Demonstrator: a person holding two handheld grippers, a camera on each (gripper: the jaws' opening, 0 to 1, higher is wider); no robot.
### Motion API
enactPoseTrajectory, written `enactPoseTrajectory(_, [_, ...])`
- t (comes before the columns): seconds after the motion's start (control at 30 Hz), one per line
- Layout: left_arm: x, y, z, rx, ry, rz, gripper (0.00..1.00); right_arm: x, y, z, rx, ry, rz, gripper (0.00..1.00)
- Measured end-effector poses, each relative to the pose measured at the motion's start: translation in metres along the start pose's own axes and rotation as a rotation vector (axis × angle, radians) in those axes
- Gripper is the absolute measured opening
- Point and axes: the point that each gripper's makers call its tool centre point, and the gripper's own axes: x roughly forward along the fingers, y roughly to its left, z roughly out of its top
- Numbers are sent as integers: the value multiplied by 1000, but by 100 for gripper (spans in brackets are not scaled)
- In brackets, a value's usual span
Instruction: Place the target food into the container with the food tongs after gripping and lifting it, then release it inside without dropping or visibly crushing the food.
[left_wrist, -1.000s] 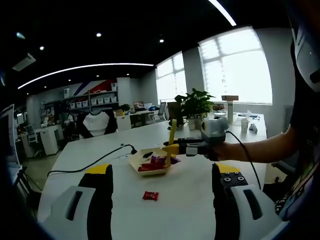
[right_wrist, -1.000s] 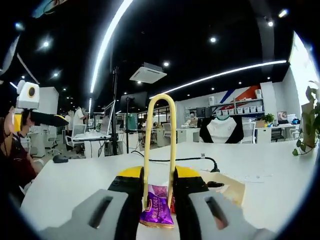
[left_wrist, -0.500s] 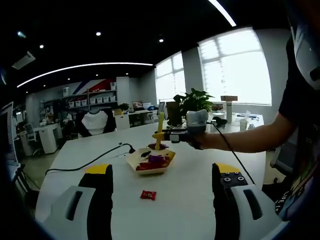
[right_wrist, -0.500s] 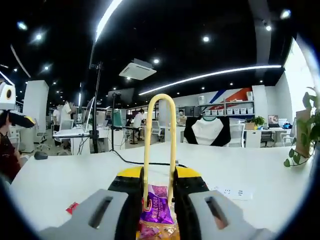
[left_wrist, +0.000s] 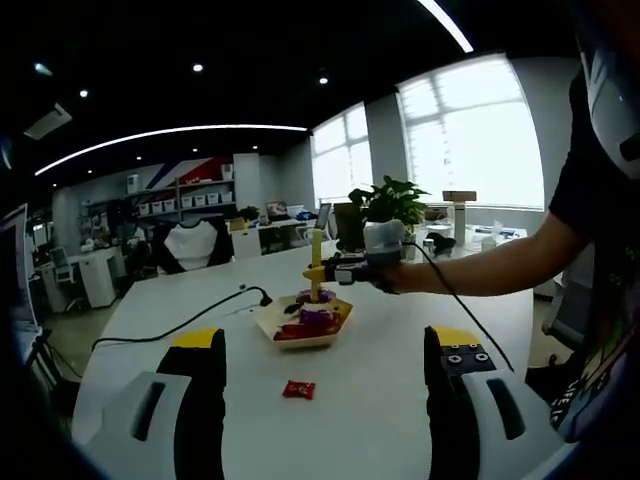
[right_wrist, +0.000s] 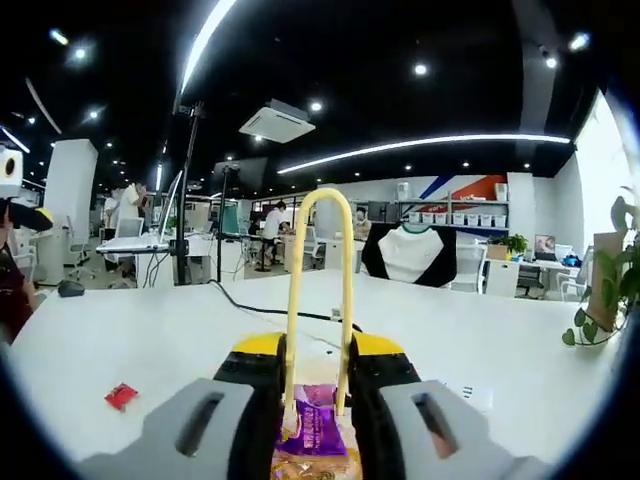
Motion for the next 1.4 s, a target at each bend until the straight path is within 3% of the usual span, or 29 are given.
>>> enactPoseTrajectory(0.23, [0,0,0,0,0,1,86,3,17,10,-11,-32,26,22])
enactPoseTrajectory(0.47, [0,-1,-1,-7,-2,-3,86,-3,52,17,-20,-51,50,22])
enactPoseTrajectory(0.67, [1,-4,1,2,-5,-14,86,-7,72,11,-48,-33,50,22])
enactPoseTrajectory(0.73, [0,-5,2,4,-7,-14,86,-8,84,10,-100,-31,66,22])
enactPoseTrajectory(0.87, [-2,-5,0,-1,-7,-8,86,-8,111,10,-115,-32,96,23])
enactPoseTrajectory(1.03, [-4,-6,-1,-3,-5,-9,86,-7,143,1,-64,-31,117,23])
enactPoseTrajectory(1.4, [-9,-4,-2,-4,-3,-8,86,-4,183,-9,42,-55,120,23])
